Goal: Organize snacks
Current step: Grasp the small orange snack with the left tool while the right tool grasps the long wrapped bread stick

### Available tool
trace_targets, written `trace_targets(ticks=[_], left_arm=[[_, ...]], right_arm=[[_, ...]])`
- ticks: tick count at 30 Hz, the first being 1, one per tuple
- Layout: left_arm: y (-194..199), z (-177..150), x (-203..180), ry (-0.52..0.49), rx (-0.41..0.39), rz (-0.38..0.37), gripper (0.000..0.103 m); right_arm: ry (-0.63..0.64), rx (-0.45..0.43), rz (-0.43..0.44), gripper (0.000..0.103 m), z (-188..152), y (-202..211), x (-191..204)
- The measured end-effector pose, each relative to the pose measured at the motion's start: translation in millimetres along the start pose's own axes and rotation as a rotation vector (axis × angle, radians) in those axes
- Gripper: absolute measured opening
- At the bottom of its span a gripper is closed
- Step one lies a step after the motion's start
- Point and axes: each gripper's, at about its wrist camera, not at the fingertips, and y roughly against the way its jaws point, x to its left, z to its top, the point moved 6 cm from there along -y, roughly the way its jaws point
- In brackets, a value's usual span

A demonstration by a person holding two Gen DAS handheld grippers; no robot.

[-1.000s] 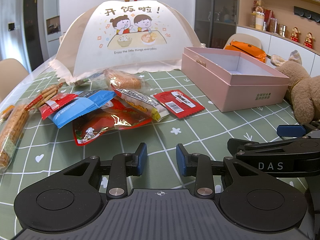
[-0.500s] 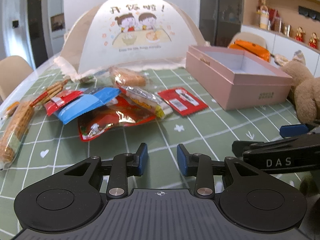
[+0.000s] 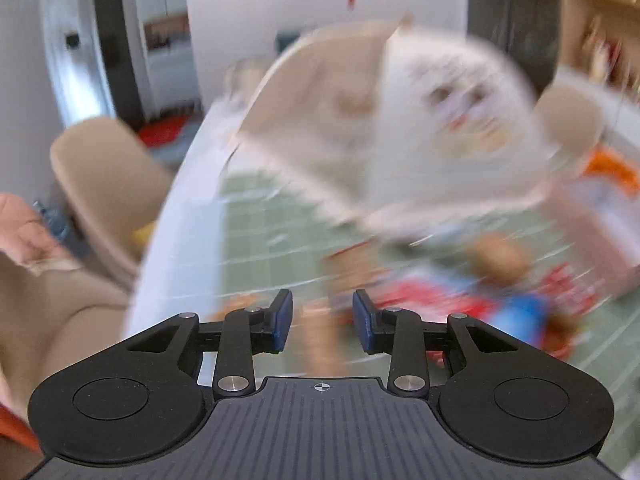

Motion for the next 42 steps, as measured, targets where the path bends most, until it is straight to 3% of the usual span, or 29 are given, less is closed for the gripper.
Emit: trace_targets(ticks=[5,8,10,12,15,20,25,29,30,31,34,39,42], left_arm=[[-68.8,-6.0,46.9,-0.194,0.13,-0.002,0.037],[-93.5,-9.4,60.8,-0.187,0.166,-0.016,0.039],[-105.8,-9.7,64.8,-0.142,0.166,-0.069,0.036],[-108.6,-12.2,64.0,-0.151,0.16,-0.1,0.027],[-99.3,-20.9,57.3,-0.172,0.139,-0.138,0.025],[-49.9,-58.1,51.2,-0.015,0.139,-0.256,0.024],[13.0,-109.5,44.7,0.185,0.175,-0.318,0.024],[49.5,-134.9,26.7,0.236,0.208,-0.324,0.024],[55.1,-137.4,22.6,0.248,0.214,-0.331,0.024],[60.3,-138.9,17.3,0.253,0.222,-0.33,0.024],[71.6,-138.9,3.2,0.258,0.222,-0.31,0.024],[87.4,-136.1,-38.2,0.288,0.248,-0.373,0.024],[93.4,-132.5,-70.1,0.259,0.26,-0.401,0.024]], right_arm=[[0.074,-0.019,0.029,0.103,35.4,29.6,54.6],[0.122,-0.02,0.041,0.103,54.8,39.1,85.3],[0.174,-0.031,0.068,0.103,69.2,40.5,106.7],[0.224,-0.025,0.094,0.103,86.6,35.5,130.2],[0.254,-0.052,0.123,0.103,117.0,22.7,163.1],[0.33,-0.093,0.237,0.103,150.1,-10.6,235.6],[0.371,-0.06,0.31,0.078,154.6,-59.9,299.4],[0.387,0.019,0.335,0.066,145.8,-97.7,330.5],[0.392,0.047,0.335,0.05,141.5,-103.8,335.5],[0.394,0.065,0.323,0.039,137.4,-107.2,336.9],[0.356,0.085,0.396,0.03,128.5,-88.3,324.5],[0.332,0.021,0.462,0.028,104.3,-18.6,260.5],[0.298,0.012,0.447,0.027,86.7,13.3,204.6]])
